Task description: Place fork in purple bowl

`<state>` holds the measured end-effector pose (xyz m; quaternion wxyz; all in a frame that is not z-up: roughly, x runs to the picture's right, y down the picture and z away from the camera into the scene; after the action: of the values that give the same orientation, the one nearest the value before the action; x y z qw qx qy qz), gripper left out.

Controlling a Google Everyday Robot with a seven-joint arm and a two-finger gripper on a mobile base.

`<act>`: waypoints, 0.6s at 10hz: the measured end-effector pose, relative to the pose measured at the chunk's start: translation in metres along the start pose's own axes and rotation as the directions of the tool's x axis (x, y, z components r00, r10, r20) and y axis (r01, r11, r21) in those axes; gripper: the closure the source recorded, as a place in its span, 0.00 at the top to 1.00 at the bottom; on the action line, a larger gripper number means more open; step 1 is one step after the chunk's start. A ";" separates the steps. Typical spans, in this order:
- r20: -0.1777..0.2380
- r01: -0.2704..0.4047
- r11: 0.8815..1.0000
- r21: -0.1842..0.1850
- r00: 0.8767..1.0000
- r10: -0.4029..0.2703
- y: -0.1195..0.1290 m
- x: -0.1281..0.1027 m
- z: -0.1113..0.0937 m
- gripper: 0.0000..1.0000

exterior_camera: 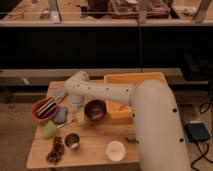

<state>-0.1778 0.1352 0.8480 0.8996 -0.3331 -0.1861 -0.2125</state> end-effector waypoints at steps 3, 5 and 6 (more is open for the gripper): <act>-0.019 0.002 1.000 -0.007 1.000 -0.003 -0.001 -0.010 -0.008 0.80; -0.024 -0.011 1.000 -0.015 1.000 0.011 0.004 -0.006 0.007 0.80; -0.019 -0.021 1.000 -0.019 1.000 0.021 0.006 -0.002 0.018 0.80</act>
<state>-0.1800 0.1520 0.8561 0.9002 -0.3418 -0.1723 -0.2080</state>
